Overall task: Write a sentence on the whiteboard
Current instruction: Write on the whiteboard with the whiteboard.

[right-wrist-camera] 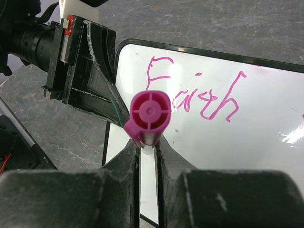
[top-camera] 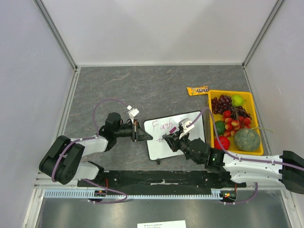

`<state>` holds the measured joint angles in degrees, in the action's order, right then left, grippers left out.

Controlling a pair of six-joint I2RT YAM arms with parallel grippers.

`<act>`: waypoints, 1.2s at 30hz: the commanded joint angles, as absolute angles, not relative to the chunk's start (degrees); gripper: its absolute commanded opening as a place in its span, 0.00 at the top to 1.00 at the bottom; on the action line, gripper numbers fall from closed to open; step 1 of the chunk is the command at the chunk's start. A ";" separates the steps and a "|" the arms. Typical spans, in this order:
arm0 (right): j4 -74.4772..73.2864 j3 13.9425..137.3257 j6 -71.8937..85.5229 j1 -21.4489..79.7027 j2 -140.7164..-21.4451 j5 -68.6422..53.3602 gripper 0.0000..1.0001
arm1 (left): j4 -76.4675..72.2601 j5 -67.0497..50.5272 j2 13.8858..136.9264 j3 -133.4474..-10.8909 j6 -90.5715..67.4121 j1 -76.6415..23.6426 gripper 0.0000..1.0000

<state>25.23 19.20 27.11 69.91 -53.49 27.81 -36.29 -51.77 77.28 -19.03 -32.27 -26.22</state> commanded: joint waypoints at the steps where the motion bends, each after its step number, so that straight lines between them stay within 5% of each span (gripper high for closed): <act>1: 24.35 18.72 27.77 69.87 -52.56 27.69 1.00 | -29.79 -48.25 79.19 -18.46 -25.75 -26.89 0.98; 36: 22.42 20.74 27.51 69.87 -51.50 33.93 1.00 | -29.71 -48.25 79.19 -18.46 -25.75 -26.81 0.98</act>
<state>21.80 19.00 27.51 69.91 -50.92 30.98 -36.29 -52.01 77.54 -19.14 -32.03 -26.22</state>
